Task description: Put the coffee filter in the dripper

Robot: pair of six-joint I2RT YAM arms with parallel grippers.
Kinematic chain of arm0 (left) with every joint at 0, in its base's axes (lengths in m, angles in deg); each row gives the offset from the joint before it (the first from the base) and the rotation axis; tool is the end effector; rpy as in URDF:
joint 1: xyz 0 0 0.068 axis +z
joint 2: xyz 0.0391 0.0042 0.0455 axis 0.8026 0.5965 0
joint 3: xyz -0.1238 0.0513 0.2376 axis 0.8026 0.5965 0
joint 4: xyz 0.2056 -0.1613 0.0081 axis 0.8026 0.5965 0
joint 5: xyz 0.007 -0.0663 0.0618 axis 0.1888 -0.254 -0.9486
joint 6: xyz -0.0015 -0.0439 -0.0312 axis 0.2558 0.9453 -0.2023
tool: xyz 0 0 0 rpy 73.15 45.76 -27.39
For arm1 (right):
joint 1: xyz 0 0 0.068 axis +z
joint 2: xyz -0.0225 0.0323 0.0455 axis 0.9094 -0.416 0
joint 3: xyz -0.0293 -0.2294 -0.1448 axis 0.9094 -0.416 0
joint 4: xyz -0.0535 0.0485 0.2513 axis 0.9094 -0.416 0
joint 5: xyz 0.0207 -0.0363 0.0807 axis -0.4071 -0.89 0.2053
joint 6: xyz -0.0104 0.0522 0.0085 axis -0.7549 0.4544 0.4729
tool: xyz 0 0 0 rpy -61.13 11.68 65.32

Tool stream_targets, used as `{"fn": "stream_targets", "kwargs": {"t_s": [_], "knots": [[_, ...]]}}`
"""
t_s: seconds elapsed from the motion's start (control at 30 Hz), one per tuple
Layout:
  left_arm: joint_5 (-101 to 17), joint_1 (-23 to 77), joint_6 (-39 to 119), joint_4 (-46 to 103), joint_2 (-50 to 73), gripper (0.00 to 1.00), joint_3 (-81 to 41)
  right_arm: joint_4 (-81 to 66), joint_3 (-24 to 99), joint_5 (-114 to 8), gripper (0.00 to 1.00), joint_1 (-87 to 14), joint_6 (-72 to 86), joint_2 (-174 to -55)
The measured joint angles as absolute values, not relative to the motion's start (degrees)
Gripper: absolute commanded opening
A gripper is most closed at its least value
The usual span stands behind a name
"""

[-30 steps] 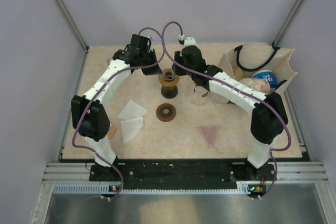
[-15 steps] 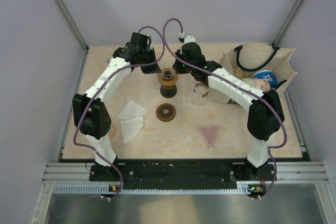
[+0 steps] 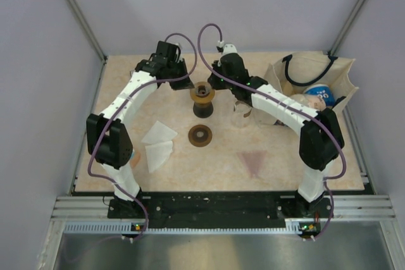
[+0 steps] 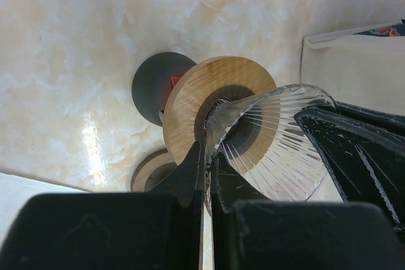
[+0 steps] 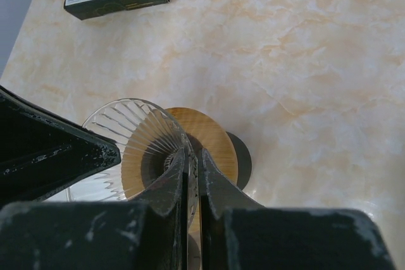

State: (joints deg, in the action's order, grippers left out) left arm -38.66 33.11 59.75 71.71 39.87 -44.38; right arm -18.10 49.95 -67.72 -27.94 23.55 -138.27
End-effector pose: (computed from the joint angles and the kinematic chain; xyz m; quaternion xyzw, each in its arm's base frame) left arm 0.3788 -0.1476 0.3157 -0.0528 0.9302 -0.2375 0.2747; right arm 0.3489 0.2624 0.3023 -0.0760 0.8541 0.2166 0.4667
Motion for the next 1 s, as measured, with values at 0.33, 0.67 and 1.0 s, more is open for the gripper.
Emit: {"fn": "stream_targets", "kwargs": {"t_s": [0.33,0.67,1.0], "knots": [[-38.8,33.2,60.0,69.4,39.7,0.0,-43.3,-10.9,45.1,-67.0,0.0,-28.7,25.0,-138.0],[-41.4,32.6,60.2,71.6,41.4,0.0,-46.4,-8.4,44.3,-62.3,0.0,-30.9,26.7,-139.0],[-42.5,32.7,60.8,75.4,44.4,0.0,-50.8,-13.5,49.1,-62.5,0.0,-31.2,26.6,-142.1]]}}
